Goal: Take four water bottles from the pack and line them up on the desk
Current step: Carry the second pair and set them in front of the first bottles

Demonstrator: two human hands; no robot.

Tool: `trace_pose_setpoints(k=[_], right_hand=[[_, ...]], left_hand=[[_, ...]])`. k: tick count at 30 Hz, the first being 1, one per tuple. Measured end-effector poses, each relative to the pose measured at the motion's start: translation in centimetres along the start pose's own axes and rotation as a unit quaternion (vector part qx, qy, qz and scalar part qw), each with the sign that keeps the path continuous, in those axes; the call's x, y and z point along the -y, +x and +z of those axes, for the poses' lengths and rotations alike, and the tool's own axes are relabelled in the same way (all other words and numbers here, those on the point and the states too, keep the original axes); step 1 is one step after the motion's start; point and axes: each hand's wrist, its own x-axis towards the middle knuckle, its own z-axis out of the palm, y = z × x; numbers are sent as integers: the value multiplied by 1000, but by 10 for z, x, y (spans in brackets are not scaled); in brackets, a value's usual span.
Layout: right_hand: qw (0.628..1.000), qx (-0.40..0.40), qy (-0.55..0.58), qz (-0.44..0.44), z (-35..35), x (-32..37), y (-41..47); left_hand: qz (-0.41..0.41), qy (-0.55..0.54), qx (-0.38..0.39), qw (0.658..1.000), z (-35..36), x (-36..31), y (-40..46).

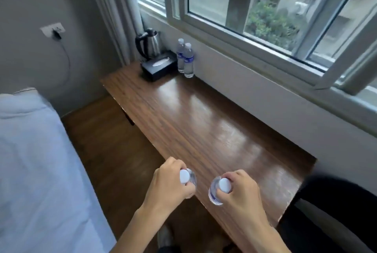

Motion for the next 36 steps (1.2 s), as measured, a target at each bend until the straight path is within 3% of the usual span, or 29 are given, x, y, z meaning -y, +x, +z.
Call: trace_pose_setpoints(k=[9,24,36], right_hand=[[996,65,-34,-43,73,76,85],[999,30,5,11,190,230,234],[998,14,39,48,241,285,372]], left_hand=[[-62,1,-23,998,-57,81,64],[11,33,34,999,-157,216,259],[33,59,64,996,-180,259,425]])
